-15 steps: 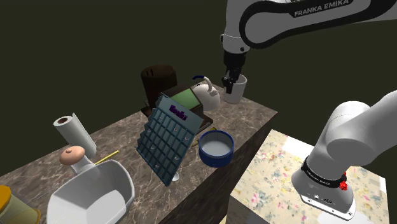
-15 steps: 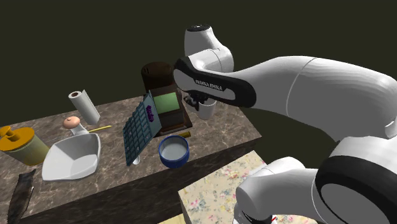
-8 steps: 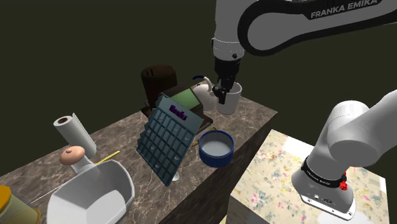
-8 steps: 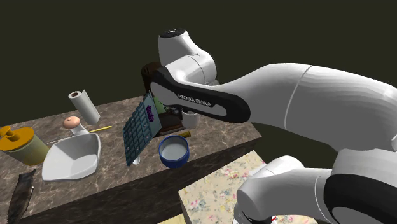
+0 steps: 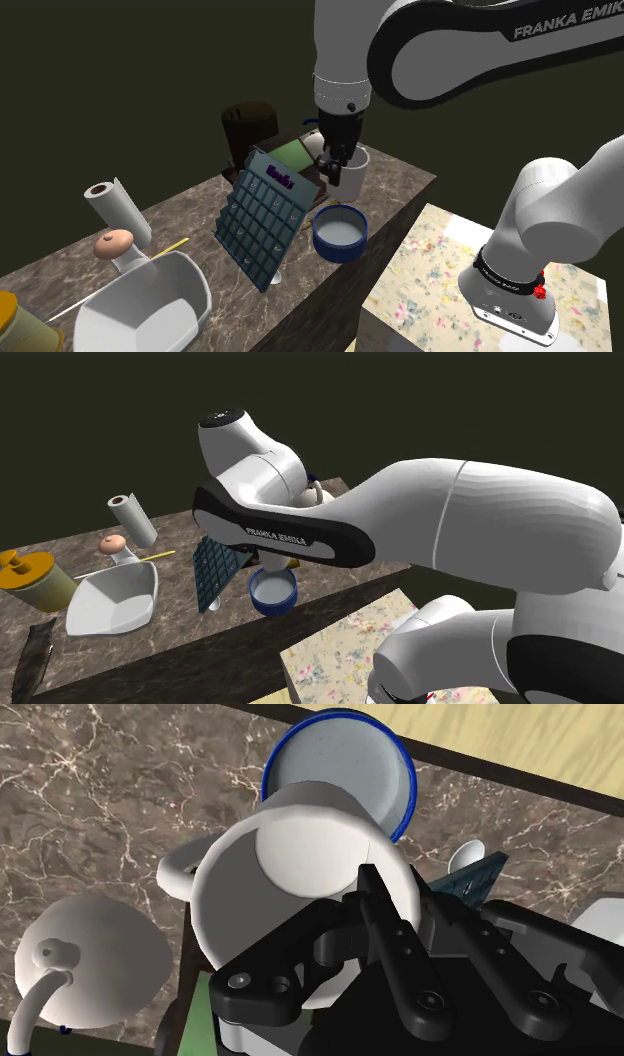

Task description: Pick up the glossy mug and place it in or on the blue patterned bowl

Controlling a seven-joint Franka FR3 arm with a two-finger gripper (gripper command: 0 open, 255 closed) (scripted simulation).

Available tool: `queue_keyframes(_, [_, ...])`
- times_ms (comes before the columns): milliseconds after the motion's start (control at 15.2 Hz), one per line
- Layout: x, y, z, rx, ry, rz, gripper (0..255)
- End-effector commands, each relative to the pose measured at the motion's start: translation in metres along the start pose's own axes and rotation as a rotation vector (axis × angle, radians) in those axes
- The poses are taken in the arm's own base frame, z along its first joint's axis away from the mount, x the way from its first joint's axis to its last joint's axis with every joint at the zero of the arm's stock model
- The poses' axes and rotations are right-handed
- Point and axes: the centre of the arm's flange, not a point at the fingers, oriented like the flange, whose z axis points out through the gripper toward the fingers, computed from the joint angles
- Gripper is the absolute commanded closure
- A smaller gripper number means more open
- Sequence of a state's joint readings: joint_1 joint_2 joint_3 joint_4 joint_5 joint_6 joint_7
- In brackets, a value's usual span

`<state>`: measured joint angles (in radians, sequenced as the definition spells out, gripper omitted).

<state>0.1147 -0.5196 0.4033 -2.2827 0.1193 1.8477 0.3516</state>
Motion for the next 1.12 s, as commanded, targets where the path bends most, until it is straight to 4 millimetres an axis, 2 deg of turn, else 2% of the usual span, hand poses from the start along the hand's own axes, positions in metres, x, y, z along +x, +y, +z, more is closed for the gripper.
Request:
queue_keyframes(0, [-0.001, -0.004, 0.01, 0.0, 0.0, 0.001, 255])
queue_keyframes(924, [-0.007, -0.008, 0.083, 0.0, 0.0, 0.001, 255])
queue_keyframes(1056, [-0.007, -0.008, 0.087, 0.0, 0.0, 0.001, 255])
